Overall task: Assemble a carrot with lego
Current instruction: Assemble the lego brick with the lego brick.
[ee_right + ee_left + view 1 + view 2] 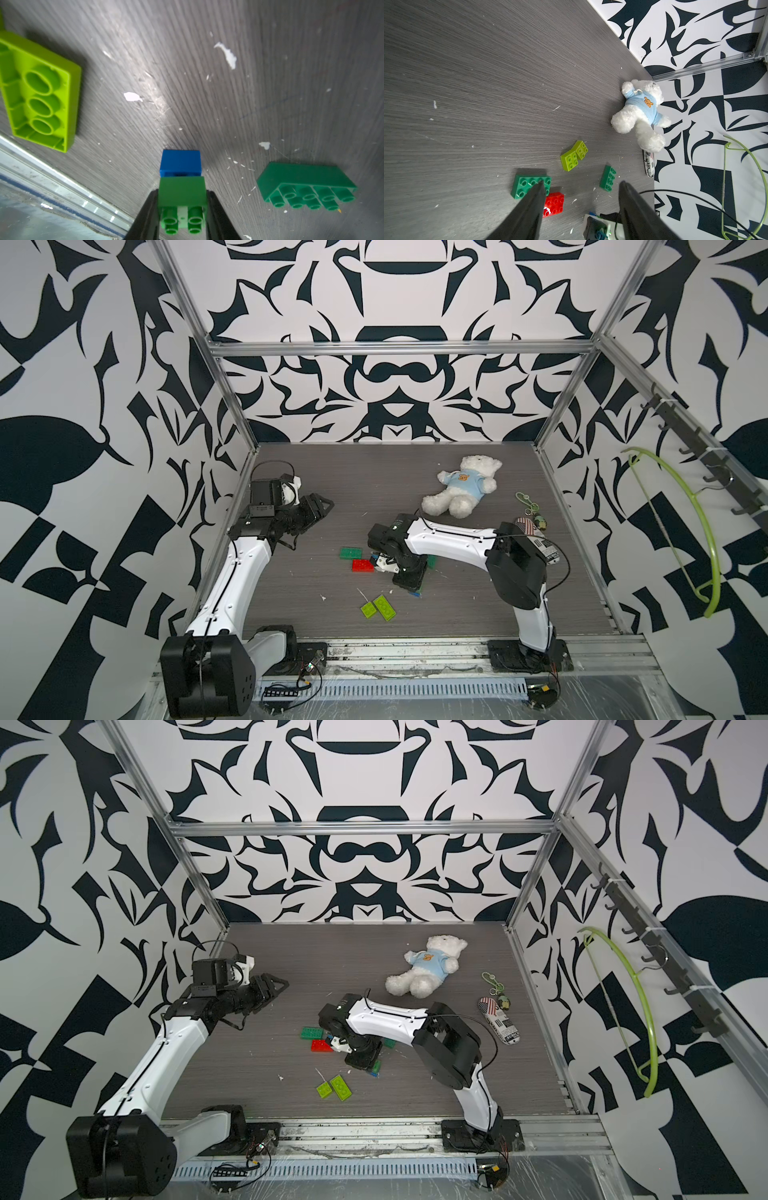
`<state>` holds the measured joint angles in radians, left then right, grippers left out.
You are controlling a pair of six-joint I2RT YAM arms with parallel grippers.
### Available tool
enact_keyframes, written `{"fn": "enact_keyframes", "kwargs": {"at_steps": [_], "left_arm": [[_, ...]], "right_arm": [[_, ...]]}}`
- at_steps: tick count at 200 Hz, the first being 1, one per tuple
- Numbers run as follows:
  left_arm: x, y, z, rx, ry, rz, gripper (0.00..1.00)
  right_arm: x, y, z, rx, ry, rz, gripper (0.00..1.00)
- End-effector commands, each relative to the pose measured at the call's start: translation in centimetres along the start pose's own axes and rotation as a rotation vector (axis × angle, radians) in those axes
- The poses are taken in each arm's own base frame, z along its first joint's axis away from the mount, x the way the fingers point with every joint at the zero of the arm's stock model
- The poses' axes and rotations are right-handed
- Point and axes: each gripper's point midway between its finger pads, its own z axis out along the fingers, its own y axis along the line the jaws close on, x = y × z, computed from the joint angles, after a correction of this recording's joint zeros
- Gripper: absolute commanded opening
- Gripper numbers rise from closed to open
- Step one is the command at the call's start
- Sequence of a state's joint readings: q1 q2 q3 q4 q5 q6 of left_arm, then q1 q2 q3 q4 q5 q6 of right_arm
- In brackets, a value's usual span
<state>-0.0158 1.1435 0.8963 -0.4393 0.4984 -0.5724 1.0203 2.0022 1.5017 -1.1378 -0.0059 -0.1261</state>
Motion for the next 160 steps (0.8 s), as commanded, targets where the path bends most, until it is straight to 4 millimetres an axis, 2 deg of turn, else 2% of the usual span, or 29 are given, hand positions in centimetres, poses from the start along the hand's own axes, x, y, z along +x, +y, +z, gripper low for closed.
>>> {"fn": "enact_keyframes", "kwargs": {"at_steps": [1,88,138,160], "left_arm": [[0.2,-0.3,-0.1,0.02,0.005,0.012,0.63],[0.3,-0.4,-0.1,0.028,0.006,0.008,0.63],[0.2,-0.4,0.0,0.034,0.003,0.001,0.63],[0.2,-0.5,-0.1,0.035,0.001,0.003,0.63]], "right_arm": [[0.1,-0.4,0.1,0.021,-0.034,0.036,0.23],[0.5,-1.4,0.9,0.08,-0.093,0.162,0.22],[0.0,-0.7,1.8,0.043,-0.087,0.119,0.23],[0.2,-0.2,2.8,0.016,-0.031,0.1,0.23]]}}
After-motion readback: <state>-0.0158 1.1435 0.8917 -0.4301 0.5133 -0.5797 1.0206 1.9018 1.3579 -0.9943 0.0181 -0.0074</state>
